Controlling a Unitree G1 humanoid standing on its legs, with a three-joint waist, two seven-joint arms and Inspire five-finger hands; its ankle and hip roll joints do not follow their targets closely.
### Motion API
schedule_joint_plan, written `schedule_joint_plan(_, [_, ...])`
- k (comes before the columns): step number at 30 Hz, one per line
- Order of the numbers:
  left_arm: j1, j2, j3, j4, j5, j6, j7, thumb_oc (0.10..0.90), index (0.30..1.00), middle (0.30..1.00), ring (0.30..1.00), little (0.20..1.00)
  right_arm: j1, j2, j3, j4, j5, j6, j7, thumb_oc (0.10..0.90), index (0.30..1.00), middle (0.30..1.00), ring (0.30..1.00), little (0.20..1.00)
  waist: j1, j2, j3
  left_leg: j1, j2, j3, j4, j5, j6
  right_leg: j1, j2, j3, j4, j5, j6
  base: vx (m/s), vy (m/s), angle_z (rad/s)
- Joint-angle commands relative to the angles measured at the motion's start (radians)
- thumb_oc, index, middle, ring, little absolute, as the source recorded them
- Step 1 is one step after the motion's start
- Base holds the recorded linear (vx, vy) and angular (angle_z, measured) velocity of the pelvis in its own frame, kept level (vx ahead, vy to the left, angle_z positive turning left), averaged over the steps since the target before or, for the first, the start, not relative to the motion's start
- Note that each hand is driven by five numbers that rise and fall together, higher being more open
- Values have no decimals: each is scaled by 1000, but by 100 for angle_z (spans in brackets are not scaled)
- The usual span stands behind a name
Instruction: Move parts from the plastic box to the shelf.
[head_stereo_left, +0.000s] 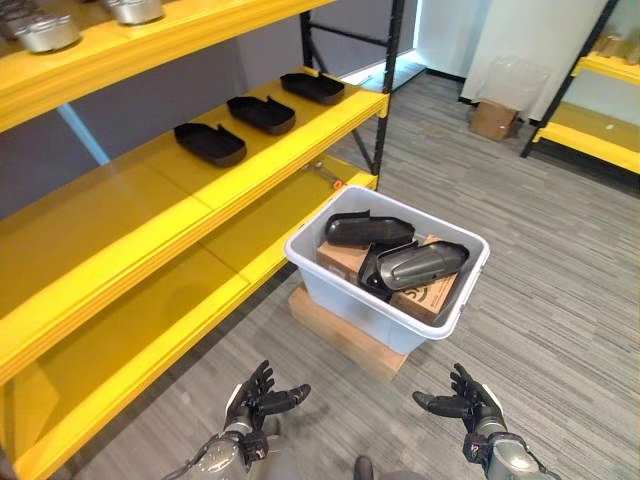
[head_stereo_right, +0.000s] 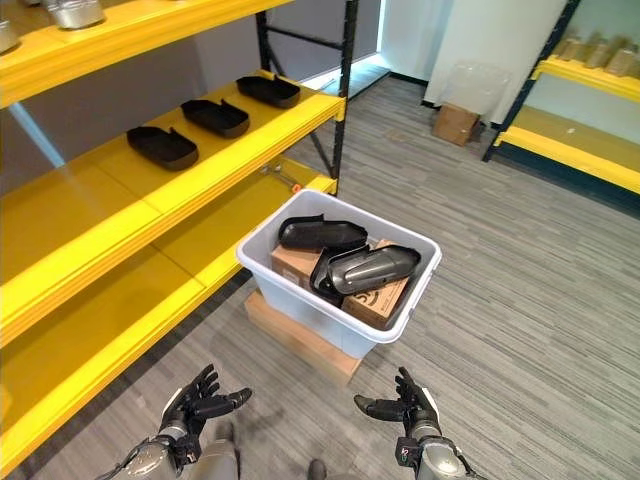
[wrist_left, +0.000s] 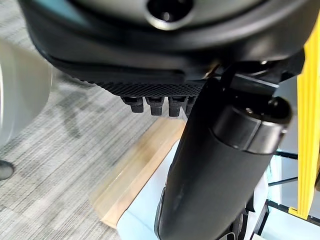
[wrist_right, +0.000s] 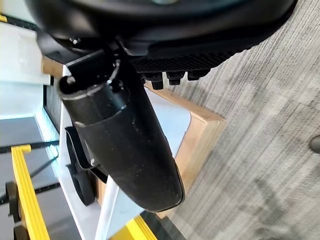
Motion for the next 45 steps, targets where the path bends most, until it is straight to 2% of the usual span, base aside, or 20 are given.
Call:
schedule_joint_plan(1, [-20,17,46,-116,15,-76,5,900,1000,1000,1000,1000,-36,-55,-15,-59,16,-70,7,900,1000,1000,1000,1000,28,34,-12,136,-16,1,36,191,-13,-54,-27,20,-11,-53,110,339,250,-76])
schedule_joint_plan(3, [-21,16,48,-114,13,-78,4,900,1000,1000,1000,1000,-36,-58,-20,-60,16,-70,5,900,1000,1000,1000,1000,27,41,-10,140,-14,3,29,198,-25,-41,-31,27,-13,-56,113,163,154,-57])
schedule_joint_plan(4, [-14,9,49,-106,6,-79,-5,900,1000,1000,1000,1000,-28,-48,-20,-62,26,-67,15,900,1000,1000,1000,1000,23,52,-22,167,-14,-5,18,167,-26,-37,-31,46,-12,-63,116,83,96,-57])
schedule_joint_plan(9, [-19,20,36,-108,2,-76,-8,900,1000,1000,1000,1000,-24,-25,-27,-67,41,-64,15,900,1000,1000,1000,1000,15,53,-43,198,-29,31,24,133,-27,-23,-70,42,-16,-59,136,121,190,-44])
schedule_joint_plan(12, [-27,39,24,-113,3,-73,-9,900,1000,1000,1000,1000,-32,-10,-26,-68,43,-59,14,900,1000,1000,1000,1000,9,34,-54,194,-74,61,73,70,3,-23,-136,43,-5,-43,174,104,272,-11])
schedule_joint_plan(16, [-36,55,19,-113,6,-72,-4,900,1000,1000,1000,1000,-41,-3,-19,-71,36,-56,15,900,1000,1000,1000,1000,6,24,-66,193,-113,82,87,38,31,-39,-178,47,6,-28,203,50,224,-9])
schedule_joint_plan(20, [-40,77,22,-121,9,-71,7,900,1000,1000,1000,1000,-61,10,-6,-78,12,-49,18,900,1000,1000,1000,1000,1,13,-86,196,-185,128,96,-12,80,-91,-247,68,50,14,258,37,288,-10])
schedule_joint_plan(22, [-43,79,21,-121,11,-71,10,900,1000,1000,1000,1000,-63,13,-4,-81,6,-47,17,900,1000,1000,1000,1000,-1,12,-88,198,-197,132,95,-17,88,-97,-258,71,58,24,265,20,239,-16])
schedule_joint_plan(24, [-51,84,20,-128,13,-72,15,900,1000,1000,1000,1000,-72,19,-1,-84,-7,-46,13,900,1000,1000,1000,1000,-5,10,-87,203,-237,139,94,-35,116,-134,-291,90,112,79,280,17,319,-2])
schedule_joint_plan(26, [-61,91,12,-130,25,-69,13,900,1000,1000,1000,1000,-75,28,4,-87,-6,-46,13,900,1000,1000,1000,1000,-15,12,-76,216,-269,138,84,-44,139,-171,-302,111,175,139,273,6,344,-12])
schedule_joint_plan(27, [-64,97,8,-130,29,-70,10,900,1000,1000,1000,1000,-76,29,5,-89,-3,-48,13,900,1000,1000,1000,1000,-23,19,-61,232,-278,137,77,-47,152,-217,-297,119,249,193,256,-6,290,5])
schedule_joint_plan(28, [-65,97,8,-130,29,-71,9,900,1000,1000,1000,1000,-76,29,5,-89,-3,-48,13,900,1000,1000,1000,1000,-22,19,-61,231,-278,139,77,-47,152,-220,-296,122,252,193,256,-11,272,17])
schedule_joint_plan(30, [-64,105,9,-132,32,-67,9,900,1000,1000,1000,1000,-73,29,10,-88,-4,-51,13,900,1000,1000,1000,1000,-22,43,-33,266,-275,156,63,-58,168,-275,-286,29,365,176,226,67,309,-9])
schedule_joint_plan(31, [-47,103,25,-133,32,-61,6,900,1000,1000,1000,1000,-66,30,13,-79,-10,-50,17,900,1000,1000,1000,1000,-14,49,-27,307,-280,190,39,-70,172,-313,-262,-117,334,128,213,133,253,-40])
schedule_joint_plan(33, [-43,96,30,-127,27,-60,1,900,1000,1000,1000,1000,-75,23,14,-70,-5,-52,16,900,1000,1000,1000,1000,-19,50,-21,328,-286,203,20,-70,170,-359,-214,-170,265,113,208,133,112,-46])
schedule_joint_plan(34, [-40,92,38,-123,25,-58,-1,900,1000,1000,1000,1000,-78,19,13,-68,-7,-54,17,900,1000,1000,1000,1000,-23,43,-16,343,-296,213,12,-75,167,-378,-214,-195,183,145,219,145,2,-82])
schedule_joint_plan(36, [-36,90,43,-121,26,-57,-4,900,1000,1000,1000,1000,-77,16,12,-66,-9,-55,18,900,1000,1000,1000,1000,-25,44,-7,360,-293,218,9,-83,162,-381,-215,-207,132,170,230,121,-31,-73])
schedule_joint_plan(37, [-24,85,57,-118,29,-60,-8,900,1000,1000,1000,1000,-77,16,12,-71,-18,-52,21,900,1000,1000,1000,1000,-31,36,-4,366,-292,221,10,-86,153,-404,-219,-202,78,207,245,166,-91,8])
schedule_joint_plan(39, [-14,63,65,-102,47,-65,-17,900,1000,1000,1000,1000,-58,14,10,-81,-21,-54,28,900,1000,1000,1000,1000,-30,15,-23,391,-296,220,27,-128,141,-337,-205,-176,-8,218,247,315,-188,15])
schedule_joint_plan(45, [2,40,64,-94,37,-63,-18,900,1000,1000,1000,1000,-55,1,3,-89,-6,-56,25,900,1000,1000,1000,1000,-25,24,-68,405,-251,220,48,-147,115,-278,-180,-195,-10,177,223,198,-162,21])
